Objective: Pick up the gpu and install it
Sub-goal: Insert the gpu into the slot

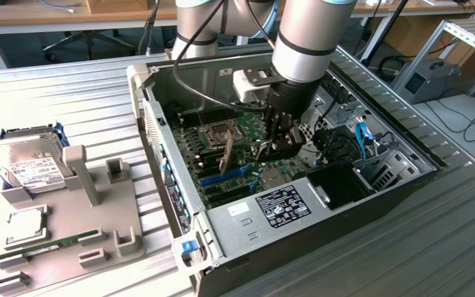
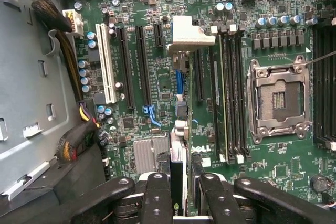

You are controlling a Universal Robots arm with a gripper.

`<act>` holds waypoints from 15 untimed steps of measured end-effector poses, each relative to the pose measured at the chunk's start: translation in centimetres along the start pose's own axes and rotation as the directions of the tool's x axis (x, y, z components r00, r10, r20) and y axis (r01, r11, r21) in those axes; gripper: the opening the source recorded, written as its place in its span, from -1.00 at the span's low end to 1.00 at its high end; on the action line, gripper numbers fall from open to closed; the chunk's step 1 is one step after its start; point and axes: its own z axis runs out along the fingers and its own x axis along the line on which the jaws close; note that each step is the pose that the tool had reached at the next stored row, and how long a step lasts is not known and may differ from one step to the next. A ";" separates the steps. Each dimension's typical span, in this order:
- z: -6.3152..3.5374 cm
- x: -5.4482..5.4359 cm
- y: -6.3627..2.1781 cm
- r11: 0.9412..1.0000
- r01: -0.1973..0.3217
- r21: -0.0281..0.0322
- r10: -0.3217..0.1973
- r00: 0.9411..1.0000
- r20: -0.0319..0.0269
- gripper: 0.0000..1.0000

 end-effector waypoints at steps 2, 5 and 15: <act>0.01 0.0 0.01 1.000 0.000 0.000 0.000 1.000 0.000 -0.48; 0.03 0.1 0.08 1.000 0.000 0.000 0.000 1.000 0.000 -0.48; 0.00 0.2 0.87 1.000 0.000 0.000 0.000 1.000 0.000 -0.48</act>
